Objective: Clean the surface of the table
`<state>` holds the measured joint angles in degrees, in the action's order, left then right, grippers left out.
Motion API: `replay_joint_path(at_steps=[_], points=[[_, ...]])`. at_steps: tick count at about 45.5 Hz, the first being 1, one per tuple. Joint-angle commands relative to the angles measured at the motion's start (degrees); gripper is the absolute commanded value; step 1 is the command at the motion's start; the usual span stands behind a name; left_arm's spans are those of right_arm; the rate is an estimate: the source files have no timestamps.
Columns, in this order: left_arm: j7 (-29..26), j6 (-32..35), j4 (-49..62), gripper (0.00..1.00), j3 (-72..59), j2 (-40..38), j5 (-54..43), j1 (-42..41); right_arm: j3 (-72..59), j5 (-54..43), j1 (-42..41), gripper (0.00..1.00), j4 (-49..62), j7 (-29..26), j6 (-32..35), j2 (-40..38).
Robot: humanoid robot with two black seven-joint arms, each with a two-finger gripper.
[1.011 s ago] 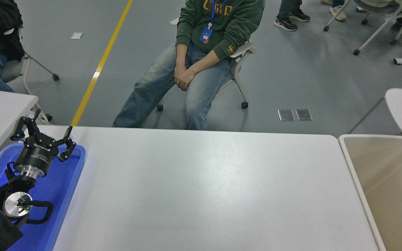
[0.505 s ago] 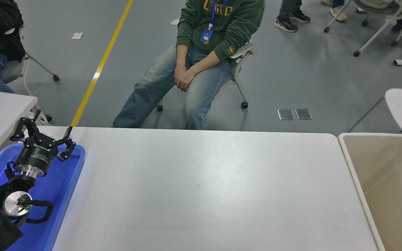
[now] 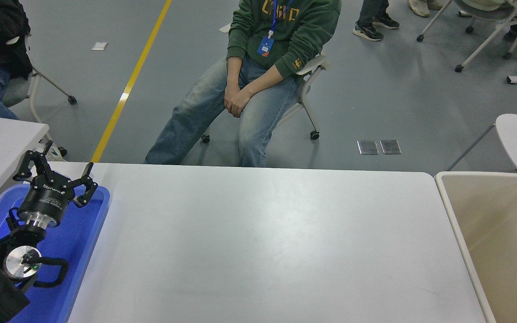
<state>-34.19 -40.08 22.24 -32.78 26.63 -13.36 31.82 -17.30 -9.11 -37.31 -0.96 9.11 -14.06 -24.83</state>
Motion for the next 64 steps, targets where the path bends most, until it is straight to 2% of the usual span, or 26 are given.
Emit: replay_joint_path(at_steps=[1, 24, 27, 28, 29, 31, 32, 33, 64], points=[[0.00, 0.00, 0.00, 1.00, -0.01, 0.00, 0.00, 0.00, 7.01, 0.32, 1.63, 0.00, 0.96, -2.43, -2.11, 4.70], [0.00, 0.00, 0.00, 1.00, 0.08, 0.00, 0.00, 0.00, 10.18, 0.41, 2.07, 0.00, 0.61, -4.54, -2.11, 5.50], [0.00, 0.00, 0.00, 1.00, 0.08, 0.00, 0.00, 0.00, 10.71, 0.41, 2.07, 0.13, 0.53, -4.54, -2.11, 5.50], [0.00, 0.00, 0.00, 1.00, 0.08, 0.00, 0.00, 0.00, 10.97, 0.41, 1.98, 0.20, 0.44, -4.54, -2.11, 5.50], [0.00, 0.00, 0.00, 1.00, 0.08, 0.00, 0.00, 0.00, 11.23, 0.41, 1.98, 0.31, 0.35, -4.54, -2.03, 5.50], [0.00, 0.09, 0.00, 1.00, 0.08, 0.00, 0.00, 0.00, 11.67, 0.41, 1.98, 0.62, 0.44, -4.54, -2.11, 5.50], [0.00, 0.09, 0.00, 1.00, -0.01, 0.00, 0.00, 0.00, 12.02, 0.41, 1.89, 0.78, 0.35, -4.54, -2.03, 5.50], [0.00, 0.00, 0.00, 1.00, 0.08, 0.00, 0.00, 0.00, 12.11, 0.32, 1.89, 1.00, 0.35, -4.54, -1.94, 5.50], [0.00, 0.00, 0.00, 1.00, 0.08, 0.00, 0.00, 0.00, 12.29, 0.32, -0.57, 1.00, 0.17, -4.37, -1.41, 4.88]])
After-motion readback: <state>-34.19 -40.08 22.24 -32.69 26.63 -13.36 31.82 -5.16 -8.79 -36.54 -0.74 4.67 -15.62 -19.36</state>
